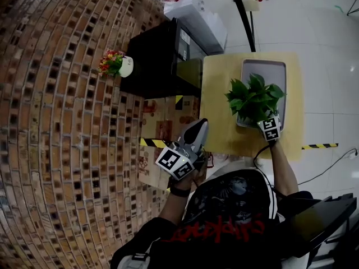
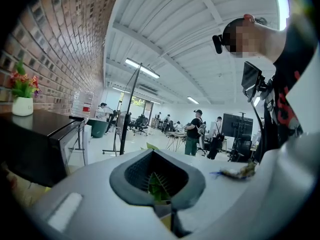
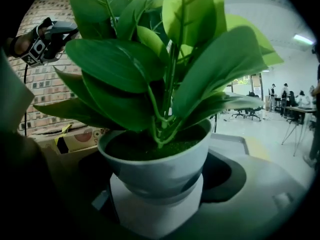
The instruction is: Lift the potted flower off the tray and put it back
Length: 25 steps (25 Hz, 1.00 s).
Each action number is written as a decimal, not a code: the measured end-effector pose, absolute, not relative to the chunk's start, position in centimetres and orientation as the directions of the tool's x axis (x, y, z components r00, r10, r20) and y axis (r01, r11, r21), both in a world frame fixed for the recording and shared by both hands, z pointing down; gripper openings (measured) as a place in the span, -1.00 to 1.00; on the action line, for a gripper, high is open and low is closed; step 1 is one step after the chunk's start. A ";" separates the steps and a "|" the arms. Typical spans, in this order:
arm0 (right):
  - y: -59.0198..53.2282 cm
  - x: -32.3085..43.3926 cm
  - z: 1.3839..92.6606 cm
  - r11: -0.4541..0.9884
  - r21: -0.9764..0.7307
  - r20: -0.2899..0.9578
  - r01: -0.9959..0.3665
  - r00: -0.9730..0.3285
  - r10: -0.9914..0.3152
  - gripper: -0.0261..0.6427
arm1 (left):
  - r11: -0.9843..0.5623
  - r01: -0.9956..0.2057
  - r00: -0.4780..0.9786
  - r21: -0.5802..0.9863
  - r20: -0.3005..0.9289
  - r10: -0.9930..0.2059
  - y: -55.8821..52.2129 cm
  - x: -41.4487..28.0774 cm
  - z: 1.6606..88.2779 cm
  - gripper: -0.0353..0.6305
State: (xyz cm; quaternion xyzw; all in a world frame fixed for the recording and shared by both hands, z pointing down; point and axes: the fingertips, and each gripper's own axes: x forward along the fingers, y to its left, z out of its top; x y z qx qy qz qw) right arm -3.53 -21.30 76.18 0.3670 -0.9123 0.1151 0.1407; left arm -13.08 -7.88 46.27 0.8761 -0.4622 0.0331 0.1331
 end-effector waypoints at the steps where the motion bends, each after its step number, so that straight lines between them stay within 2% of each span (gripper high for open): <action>1: -21.3 -3.4 76.7 0.705 -0.106 0.353 -0.701 -0.689 -0.633 0.63 | -0.537 -0.818 0.571 0.205 0.183 -0.800 -7.9 -13.0 46.4 -0.89; 11: -21.8 -2.4 79.9 0.693 -0.110 0.446 -0.713 -0.658 -0.607 0.63 | -0.541 -0.809 0.582 0.230 0.182 -0.793 -8.4 -13.0 46.9 -0.89; 25: -24.3 -2.6 80.3 0.637 -0.148 0.459 -0.756 -0.624 -0.633 0.63 | -0.532 -0.806 0.578 0.262 0.147 -0.803 -8.4 -13.9 47.3 -0.89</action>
